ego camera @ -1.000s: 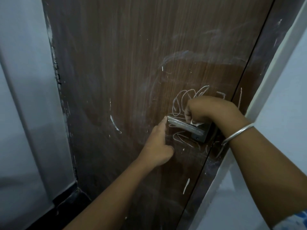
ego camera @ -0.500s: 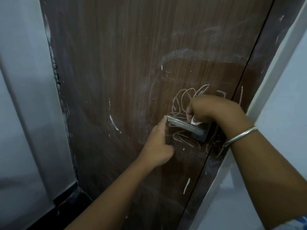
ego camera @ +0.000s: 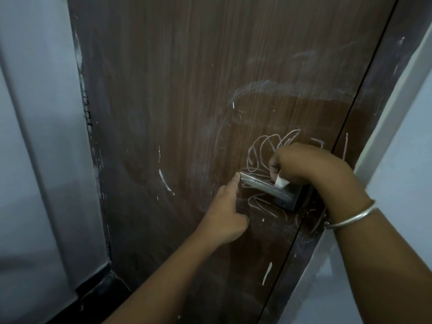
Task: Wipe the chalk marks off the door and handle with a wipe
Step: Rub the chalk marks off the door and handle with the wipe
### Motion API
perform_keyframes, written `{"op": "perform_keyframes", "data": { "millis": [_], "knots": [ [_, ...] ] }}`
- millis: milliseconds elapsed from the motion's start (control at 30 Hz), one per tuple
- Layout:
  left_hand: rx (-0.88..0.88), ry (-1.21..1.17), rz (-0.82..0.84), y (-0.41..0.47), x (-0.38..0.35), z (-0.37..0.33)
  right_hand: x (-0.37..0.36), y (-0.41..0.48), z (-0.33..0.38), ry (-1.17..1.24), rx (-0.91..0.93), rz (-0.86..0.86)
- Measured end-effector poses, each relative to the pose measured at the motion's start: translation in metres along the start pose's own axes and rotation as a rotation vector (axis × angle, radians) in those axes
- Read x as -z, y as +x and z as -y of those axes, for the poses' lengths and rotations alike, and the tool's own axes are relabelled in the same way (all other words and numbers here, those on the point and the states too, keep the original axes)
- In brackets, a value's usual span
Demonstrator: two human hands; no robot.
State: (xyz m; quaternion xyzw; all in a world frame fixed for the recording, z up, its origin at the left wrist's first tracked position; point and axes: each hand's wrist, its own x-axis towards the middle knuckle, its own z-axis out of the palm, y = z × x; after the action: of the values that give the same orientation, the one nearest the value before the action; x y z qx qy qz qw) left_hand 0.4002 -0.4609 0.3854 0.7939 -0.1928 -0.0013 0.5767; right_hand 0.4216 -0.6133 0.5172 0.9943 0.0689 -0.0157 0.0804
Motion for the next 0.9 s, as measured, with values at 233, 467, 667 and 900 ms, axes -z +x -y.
{"op": "perform_keyframes", "data": {
  "millis": [233,467,667,900],
  "knots": [
    [0.034,-0.055,0.001,-0.001,-0.006,-0.001,-0.009,-0.019,0.019,-0.156,-0.084,-0.145],
    [0.024,-0.114,-0.045,0.004,-0.010,0.002,-0.067,-0.058,0.025,0.184,-0.162,-1.059],
    [0.016,-0.109,-0.075,0.006,-0.010,0.001,-0.147,-0.071,0.069,1.113,-0.295,-1.393],
    [0.015,-0.092,-0.055,0.003,-0.006,0.000,-0.149,-0.051,0.072,2.526,-0.610,-1.009]
  ]
}}
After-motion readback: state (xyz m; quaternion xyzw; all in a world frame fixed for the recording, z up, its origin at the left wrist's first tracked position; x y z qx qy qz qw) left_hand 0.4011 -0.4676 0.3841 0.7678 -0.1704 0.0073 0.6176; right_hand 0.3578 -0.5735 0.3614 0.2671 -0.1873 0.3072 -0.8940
